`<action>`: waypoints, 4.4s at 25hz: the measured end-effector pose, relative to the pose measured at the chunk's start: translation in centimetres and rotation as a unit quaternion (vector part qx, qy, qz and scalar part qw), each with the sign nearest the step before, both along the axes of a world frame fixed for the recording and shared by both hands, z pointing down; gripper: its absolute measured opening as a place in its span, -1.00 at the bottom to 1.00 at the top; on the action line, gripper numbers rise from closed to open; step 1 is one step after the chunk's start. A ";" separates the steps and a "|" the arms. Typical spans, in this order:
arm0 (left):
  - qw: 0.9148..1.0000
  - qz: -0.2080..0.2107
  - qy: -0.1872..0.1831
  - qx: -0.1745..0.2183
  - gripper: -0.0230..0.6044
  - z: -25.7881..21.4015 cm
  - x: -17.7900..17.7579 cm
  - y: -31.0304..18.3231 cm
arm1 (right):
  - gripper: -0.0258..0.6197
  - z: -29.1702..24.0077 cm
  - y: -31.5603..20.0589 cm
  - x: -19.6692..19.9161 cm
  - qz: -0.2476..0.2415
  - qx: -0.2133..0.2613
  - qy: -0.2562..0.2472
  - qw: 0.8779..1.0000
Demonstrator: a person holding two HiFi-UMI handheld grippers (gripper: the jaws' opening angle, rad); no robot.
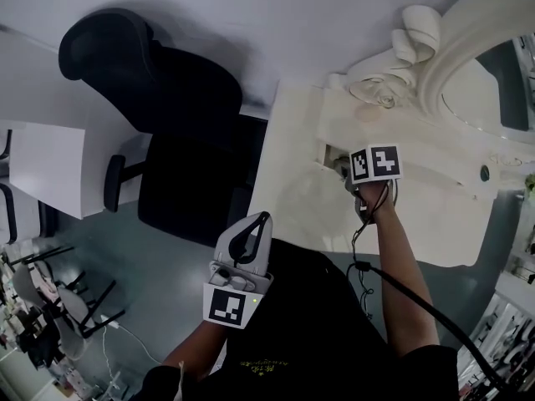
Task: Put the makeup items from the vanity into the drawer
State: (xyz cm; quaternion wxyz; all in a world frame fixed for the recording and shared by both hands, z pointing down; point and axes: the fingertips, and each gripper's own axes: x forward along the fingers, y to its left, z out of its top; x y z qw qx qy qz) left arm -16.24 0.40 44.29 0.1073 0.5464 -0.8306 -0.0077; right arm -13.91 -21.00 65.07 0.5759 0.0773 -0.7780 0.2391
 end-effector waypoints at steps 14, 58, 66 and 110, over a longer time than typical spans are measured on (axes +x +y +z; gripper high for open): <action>0.998 -0.036 -0.005 0.059 -0.86 -1.7 -1.7 3.2 | -0.21 3.0 -0.2 1.5 0.055 -0.028 0.215 0.975; 0.981 0.128 -0.103 0.099 -0.86 -10.1 3.5 -8.3 | -0.73 -34.0 0.3 19.2 0.110 0.386 -0.464 0.790; 0.974 0.154 -0.114 0.117 -0.86 -11.9 7.8 -9.4 | -0.79 -33.7 2.1 25.4 0.140 0.464 -0.529 0.697; 0.973 0.114 -0.148 0.134 -0.86 -11.7 6.5 -9.8 | -0.89 -29.5 -0.5 24.8 0.147 0.461 -0.493 0.723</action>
